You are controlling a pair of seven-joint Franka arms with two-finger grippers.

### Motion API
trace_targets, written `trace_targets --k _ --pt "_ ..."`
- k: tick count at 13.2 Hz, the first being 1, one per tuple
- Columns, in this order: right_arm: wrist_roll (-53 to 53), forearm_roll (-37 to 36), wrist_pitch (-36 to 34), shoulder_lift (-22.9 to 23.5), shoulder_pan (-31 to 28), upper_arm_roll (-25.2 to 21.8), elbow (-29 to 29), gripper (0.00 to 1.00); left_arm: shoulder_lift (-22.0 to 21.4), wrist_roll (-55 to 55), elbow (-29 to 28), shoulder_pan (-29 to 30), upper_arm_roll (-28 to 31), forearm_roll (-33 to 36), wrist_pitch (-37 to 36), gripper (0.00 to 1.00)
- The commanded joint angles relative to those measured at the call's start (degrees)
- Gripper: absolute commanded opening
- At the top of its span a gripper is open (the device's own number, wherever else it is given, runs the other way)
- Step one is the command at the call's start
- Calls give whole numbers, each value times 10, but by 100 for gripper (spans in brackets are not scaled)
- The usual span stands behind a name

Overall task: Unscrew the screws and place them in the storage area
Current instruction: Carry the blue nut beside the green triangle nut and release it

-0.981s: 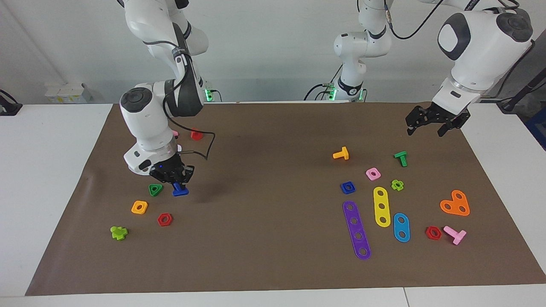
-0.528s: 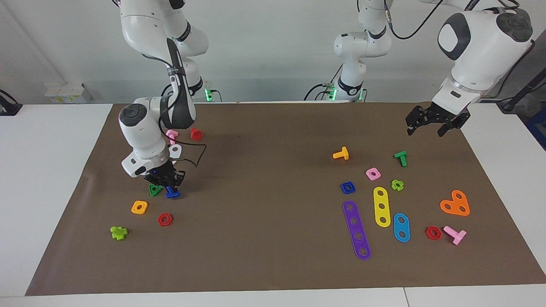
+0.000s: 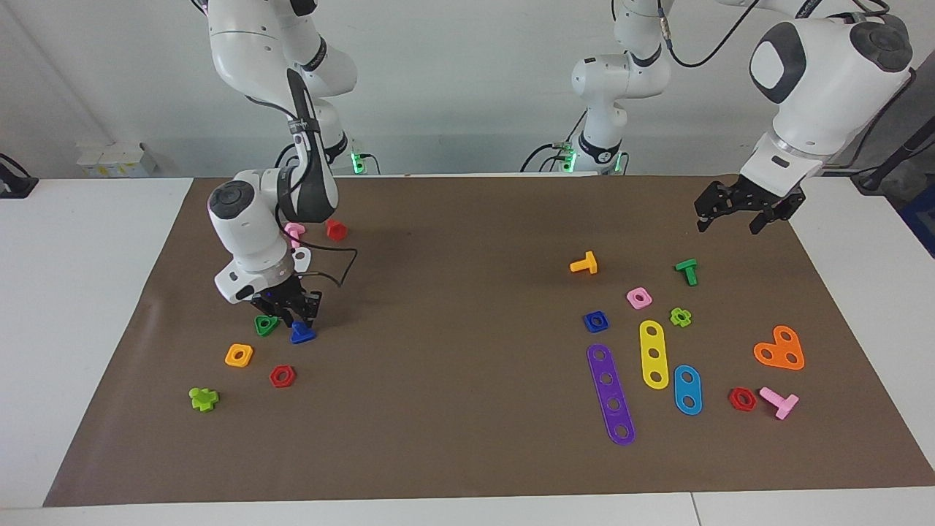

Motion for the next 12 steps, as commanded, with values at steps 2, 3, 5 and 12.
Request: trace_targets --k 2,3,5,12 --pt "-1 17 -25 -32 -2 6 37 100 -18 -6 -23 1 1 -4 14 100" --pt "0 6 -46 -43 -2 4 54 100 -18 -6 -23 1 1 -3 14 100" --pt "-1 -5 -96 -62 -9 -2 91 100 -18 -6 -23 1 0 -4 14 100" --pt "36 -26 -443 -149 -48 -13 239 100 -18 -5 -23 1 0 -4 14 100"
